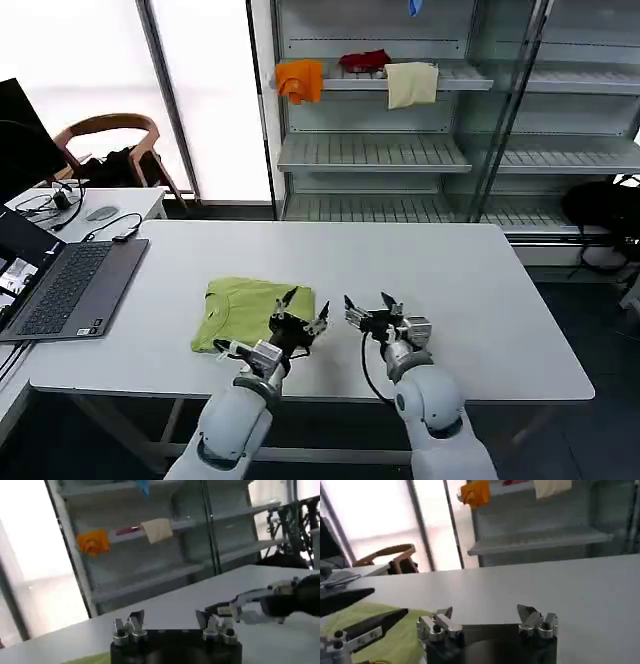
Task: Fold and organize the clothes.
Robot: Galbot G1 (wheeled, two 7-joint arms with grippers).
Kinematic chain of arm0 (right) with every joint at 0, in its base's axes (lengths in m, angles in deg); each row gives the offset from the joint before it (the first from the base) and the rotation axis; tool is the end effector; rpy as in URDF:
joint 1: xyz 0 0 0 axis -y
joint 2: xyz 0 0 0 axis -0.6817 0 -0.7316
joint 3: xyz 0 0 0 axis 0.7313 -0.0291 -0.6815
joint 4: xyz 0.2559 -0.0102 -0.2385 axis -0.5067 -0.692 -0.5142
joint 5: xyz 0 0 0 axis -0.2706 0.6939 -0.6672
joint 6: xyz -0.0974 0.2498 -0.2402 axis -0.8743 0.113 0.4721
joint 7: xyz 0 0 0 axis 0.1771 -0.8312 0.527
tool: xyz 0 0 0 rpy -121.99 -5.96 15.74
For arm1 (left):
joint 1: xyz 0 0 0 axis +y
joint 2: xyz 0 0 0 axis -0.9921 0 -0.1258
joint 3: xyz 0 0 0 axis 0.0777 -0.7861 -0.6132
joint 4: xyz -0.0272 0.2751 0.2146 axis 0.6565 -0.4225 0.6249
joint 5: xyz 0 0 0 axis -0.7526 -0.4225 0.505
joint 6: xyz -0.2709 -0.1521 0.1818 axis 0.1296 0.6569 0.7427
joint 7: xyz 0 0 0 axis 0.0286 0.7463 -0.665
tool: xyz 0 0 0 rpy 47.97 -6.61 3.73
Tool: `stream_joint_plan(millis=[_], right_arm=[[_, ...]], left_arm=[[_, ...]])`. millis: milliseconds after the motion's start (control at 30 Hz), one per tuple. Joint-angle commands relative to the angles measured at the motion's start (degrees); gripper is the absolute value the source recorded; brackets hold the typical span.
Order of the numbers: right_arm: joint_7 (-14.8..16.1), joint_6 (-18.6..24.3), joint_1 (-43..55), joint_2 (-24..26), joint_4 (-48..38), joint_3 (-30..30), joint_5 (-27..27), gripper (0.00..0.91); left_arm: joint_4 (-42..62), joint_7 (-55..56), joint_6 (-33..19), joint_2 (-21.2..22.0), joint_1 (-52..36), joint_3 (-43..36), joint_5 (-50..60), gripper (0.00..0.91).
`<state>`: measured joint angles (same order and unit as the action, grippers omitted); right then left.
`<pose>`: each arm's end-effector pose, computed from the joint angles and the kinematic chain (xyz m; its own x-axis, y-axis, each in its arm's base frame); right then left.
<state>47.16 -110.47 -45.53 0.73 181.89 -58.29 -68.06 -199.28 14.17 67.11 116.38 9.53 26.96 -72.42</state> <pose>0.3456 0.0620 -0.2472 -0.9157 -0.2897 0.2784 -0.2425 0.9510 0.1919 0.3054 -0.0670 -0.2502 -0.9329 0.3191 0.1666 0.3495 0.9139 0.2064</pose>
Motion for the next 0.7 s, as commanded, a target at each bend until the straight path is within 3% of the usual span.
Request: stream_joint_plan(millis=[33, 300, 367, 400, 433, 500, 700], right_arm=[[-3.3, -0.5, 4.5, -1.7, -8.8, -7.9, 14.3, 0.907], [-2.3, -0.5, 4.7, -2.0, -11.0, -10.7, 14.6, 0.907], [-3.0, -0.6, 4.8, -2.5, -11.8, -10.8, 14.6, 0.756], [-3.3, -0.5, 4.8, -2.7, -12.2, -10.7, 14.6, 0.625], [-3.4, -0.5, 4.8, -2.9, -12.4, -10.7, 14.6, 0.252], [-3.7, -0.5, 4.8, -2.9, -12.8, -10.7, 14.6, 0.000], [-3.4, -0.5, 4.8, -3.0, -13.1, -10.4, 14.7, 0.000]], left_arm=[[-1.6, 0.9, -3.7, -3.6, 2.3, 14.0, -6.7, 0.907], [-1.8, 1.8, -2.3, -2.8, 4.0, 18.2, -10.5, 0.907], [-2.1, 1.9, -2.0, -2.6, 4.0, 18.0, -11.2, 0.907], [-2.2, 1.9, -1.9, -2.6, 4.0, 17.9, -11.4, 0.907], [-2.3, 1.9, -1.8, -2.5, 4.0, 17.9, -11.5, 0.907], [-2.3, 1.8, -1.7, -2.5, 3.8, 17.7, -11.5, 0.907], [-1.7, 1.8, -1.6, -2.4, 3.6, 17.5, -11.6, 0.907]])
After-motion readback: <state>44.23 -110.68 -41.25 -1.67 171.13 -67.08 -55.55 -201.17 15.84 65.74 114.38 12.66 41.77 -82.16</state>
